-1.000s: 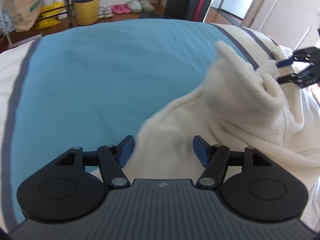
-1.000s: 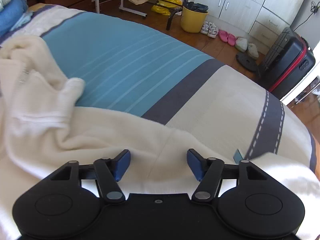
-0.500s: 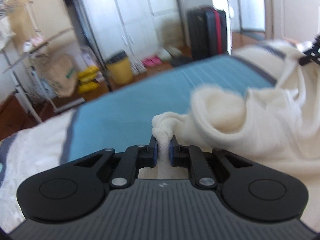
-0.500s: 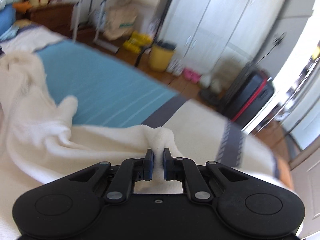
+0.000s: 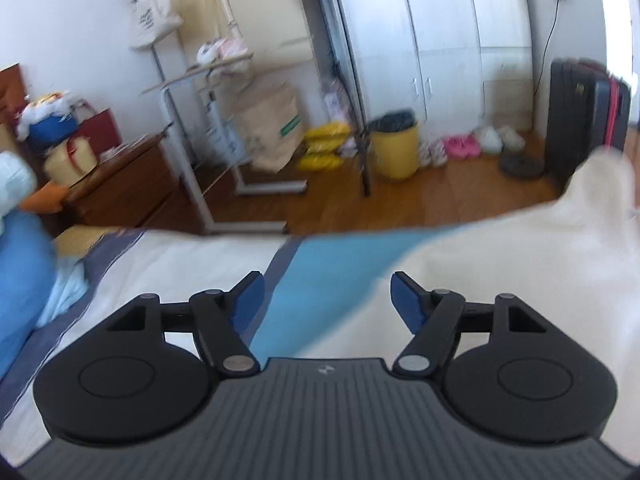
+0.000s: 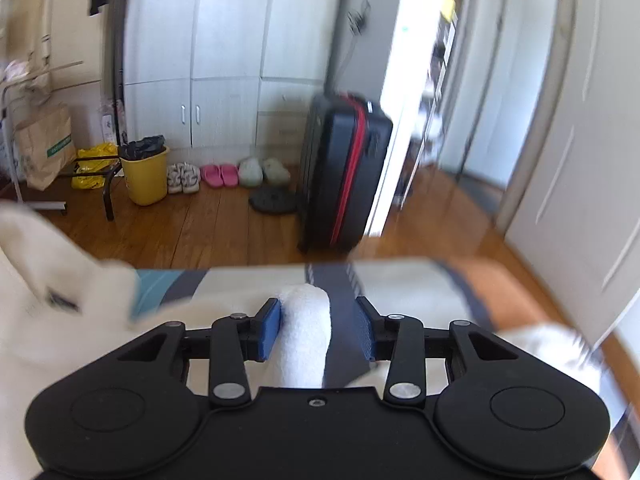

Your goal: Fold clothes

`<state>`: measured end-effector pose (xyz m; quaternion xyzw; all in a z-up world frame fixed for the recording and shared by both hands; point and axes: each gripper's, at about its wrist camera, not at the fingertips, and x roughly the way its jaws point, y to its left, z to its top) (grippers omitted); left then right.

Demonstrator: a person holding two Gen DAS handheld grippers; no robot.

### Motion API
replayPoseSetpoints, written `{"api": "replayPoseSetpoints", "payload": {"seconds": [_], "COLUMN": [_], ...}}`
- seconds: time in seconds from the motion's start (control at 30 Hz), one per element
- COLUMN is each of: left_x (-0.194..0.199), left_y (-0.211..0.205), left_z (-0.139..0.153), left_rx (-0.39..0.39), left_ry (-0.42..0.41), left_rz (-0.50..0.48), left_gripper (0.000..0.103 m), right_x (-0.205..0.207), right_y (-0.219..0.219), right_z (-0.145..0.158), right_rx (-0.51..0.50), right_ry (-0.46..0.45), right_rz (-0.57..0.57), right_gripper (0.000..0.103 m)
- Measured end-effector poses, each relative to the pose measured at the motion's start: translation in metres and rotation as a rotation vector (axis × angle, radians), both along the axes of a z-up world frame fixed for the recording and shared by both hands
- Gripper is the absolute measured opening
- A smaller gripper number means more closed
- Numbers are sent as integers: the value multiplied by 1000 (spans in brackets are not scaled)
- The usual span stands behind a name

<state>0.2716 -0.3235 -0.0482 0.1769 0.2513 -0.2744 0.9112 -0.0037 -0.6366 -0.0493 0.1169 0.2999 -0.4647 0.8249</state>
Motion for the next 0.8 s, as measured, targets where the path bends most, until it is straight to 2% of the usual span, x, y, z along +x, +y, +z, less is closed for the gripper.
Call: {"api": "replayPoseSetpoints", "payload": {"seconds": [0.07, 0.13, 0.27, 0.33, 0.43, 0.57, 0.8], "left_x": [-14, -23, -48, -60, -73, -92, -114], "left_y": [37, 82, 138, 159, 185, 198, 205], "left_z": [-5, -11, -34, -44, -56, -65, -77], "left_rx": [-64, -100, -60, -64, -86, -61, 0], "left_ry": [75, 174, 298, 359, 477, 507, 568], "left_rz": [-43, -53, -23, -5, -29, -67, -146], "left_gripper": [70, 70, 70, 70, 70, 70, 70], "right_x": [-7, -13, -35, -48, -65, -89, -143], "right_y": [7, 23, 51, 58, 77, 103, 141], "right_z": [-13, -16, -10, -6, -5, -5, -22], "right_rx": [66, 74, 111, 148, 192, 250, 329], "right_ry": [-27, -34, -90, -128, -130, -130, -20], "right_rz": [25, 88, 182, 210, 211, 212, 185], "right_gripper": [47, 51, 57, 58, 59, 59, 59]}}
